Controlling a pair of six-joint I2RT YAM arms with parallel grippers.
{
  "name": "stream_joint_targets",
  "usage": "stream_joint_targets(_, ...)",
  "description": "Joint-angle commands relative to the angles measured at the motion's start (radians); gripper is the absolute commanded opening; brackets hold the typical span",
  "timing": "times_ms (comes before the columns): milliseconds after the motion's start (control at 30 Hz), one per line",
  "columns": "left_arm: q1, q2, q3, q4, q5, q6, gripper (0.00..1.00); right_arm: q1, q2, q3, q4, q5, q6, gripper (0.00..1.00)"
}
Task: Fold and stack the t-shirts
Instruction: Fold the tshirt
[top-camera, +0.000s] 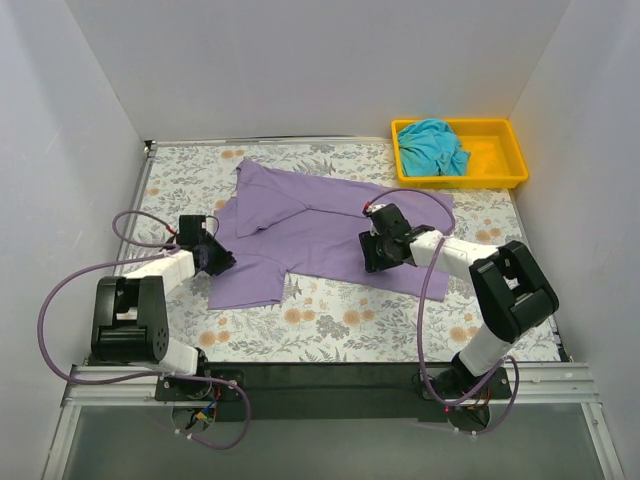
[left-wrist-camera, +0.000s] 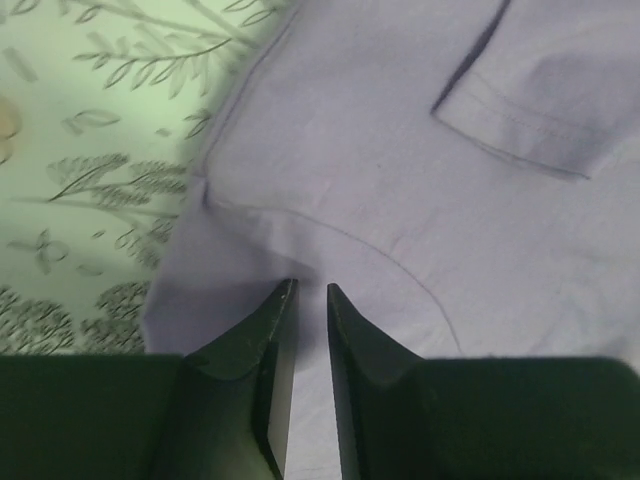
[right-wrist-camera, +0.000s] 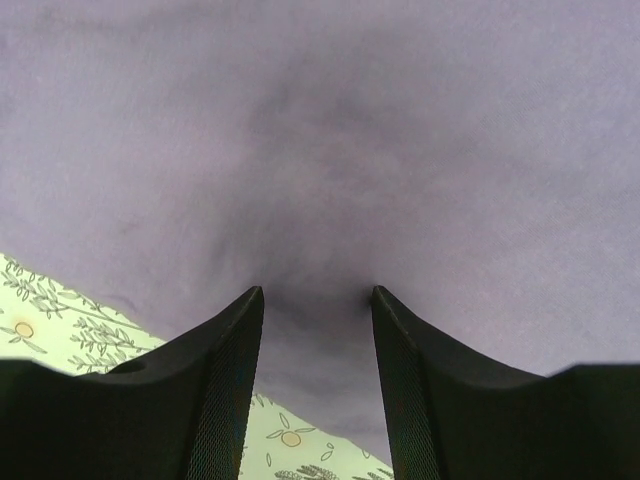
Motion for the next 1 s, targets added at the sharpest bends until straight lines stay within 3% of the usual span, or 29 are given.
stream_joint_targets(0, 0.001, -0.082, -0.072, -0.100, -0.106, -0.054, 0.19, 0.019, 0.002, -0.112, -0.123, -0.071, 0.033, 0.46)
stream_joint_targets(233, 0.041, -0.305, -0.138, -0.324, -0.233, -0.121, 0.16, 0.057, -0.145, -0.219, -0.273, -0.179, 0.062, 0.46)
stream_joint_targets(400, 0.047, -0.390, -0.091, -0.432, -0.316, -0.054, 0.20, 0.063, -0.279, -0.211, -0.358, -0.210, 0.054, 0.47)
stream_joint_targets(500, 0.046, -0.401, -0.018, -0.405, -0.303, 0.064, 0.33, 0.062, -0.323, -0.145, -0.362, -0.162, 0.044, 0.47)
stream_joint_targets(600, 0.035, -0.378, 0.079, -0.383, -0.168, 0.104, 0.44, 0.059, -0.325, -0.051, -0.353, -0.118, 0.038, 0.48)
stream_joint_targets(767, -0.071, -0.346, 0.110, -0.251, 0.025, -0.034, 0.51, 0.056, -0.299, 0.014, -0.252, -0.096, 0.041, 0.48)
stream_joint_targets(967, -0.253, -0.263, 0.086, -0.044, -0.020, -0.191, 0.69, 0.040, -0.293, -0.014, -0.041, -0.154, 0.062, 0.58)
